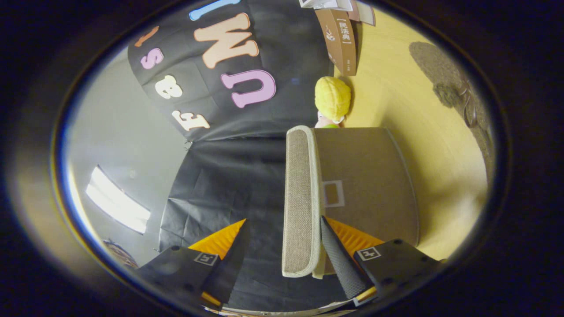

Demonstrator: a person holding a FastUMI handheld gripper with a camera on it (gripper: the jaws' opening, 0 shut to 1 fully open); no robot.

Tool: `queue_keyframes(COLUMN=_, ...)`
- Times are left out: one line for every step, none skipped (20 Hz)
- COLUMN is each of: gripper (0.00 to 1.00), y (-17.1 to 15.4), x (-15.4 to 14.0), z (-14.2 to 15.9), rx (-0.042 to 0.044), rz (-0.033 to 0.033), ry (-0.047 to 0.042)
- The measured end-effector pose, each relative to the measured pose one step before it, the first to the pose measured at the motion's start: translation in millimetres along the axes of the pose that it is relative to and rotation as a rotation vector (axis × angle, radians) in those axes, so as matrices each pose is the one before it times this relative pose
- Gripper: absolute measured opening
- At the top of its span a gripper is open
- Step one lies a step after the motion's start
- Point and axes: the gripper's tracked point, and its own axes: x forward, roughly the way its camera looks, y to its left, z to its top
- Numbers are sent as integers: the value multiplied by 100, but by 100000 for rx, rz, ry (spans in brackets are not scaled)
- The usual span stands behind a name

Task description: Open the storage box then place both shoes into the box .Put the left shoe in first, then the right shoe, with the right side of both shoes facing outward in a uniform manner.

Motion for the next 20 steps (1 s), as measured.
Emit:
queue_keyframes(gripper=90, y=309, x=117, z=-74, rx=-1083, rz=130, ry=156)
queue_keyframes(gripper=86, y=366, x=34, z=-236, rx=-595, rz=332, ry=604)
queue_keyframes(gripper=77, y=358, x=48, z=-503, rx=-484, rz=584, ry=1967)
queue_keyframes(gripper=69, y=292, x=12, z=-761, rx=-881, rz=-92, ry=2386)
queue_keyframes(gripper=60, y=91, x=190, z=-722, rx=-1234, rz=-722, ry=2767)
queue_keyframes(gripper=52, y=-118, x=142, z=-553, rx=-2801, rz=-1573, ry=1950)
queue_keyframes(gripper=44, y=-483, x=461, z=-105, rx=-3300, rz=-3055, ry=-1189)
queue_keyframes(gripper=35, y=-825, x=594, z=623, rx=-2406, rz=-4570, ry=-4156)
queue_keyframes(gripper=27, y=-42, x=-746, z=458, rx=918, rz=441, ry=-364)
queue_keyframes(gripper=18, y=202, x=36, z=-111, rx=1110, rz=570, ry=867)
queue_keyframes(gripper=18, y=257, x=-44, z=-341, rx=-1025, rz=133, ry=1423)
queue_keyframes(gripper=18, y=-160, x=874, z=-701, rx=-4221, rz=-2924, ry=1072)
queue_keyframes(gripper=18, y=73, x=-2005, z=862, rx=-2652, rz=-1911, ry=-2436)
queue_keyframes(gripper=11, y=488, x=173, z=-310, rx=421, rz=1865, ry=1074)
queue_keyframes(gripper=3, y=270, x=756, z=143, rx=434, rz=473, ry=-785)
queue_keyframes(gripper=3, y=412, x=367, z=-124, rx=-1503, rz=158, ry=1152)
queue_keyframes(gripper=3, y=406, x=350, z=222, rx=-1510, rz=-825, ry=-895)
queue_keyframes(gripper=3, y=629, x=13, z=5, rx=-1250, rz=293, ry=613)
queue_keyframes(gripper=3, y=710, x=307, z=71, rx=-1721, rz=-802, ry=56)
queue_keyframes(gripper=3, y=901, x=233, z=-173, rx=-2035, rz=-199, ry=478)
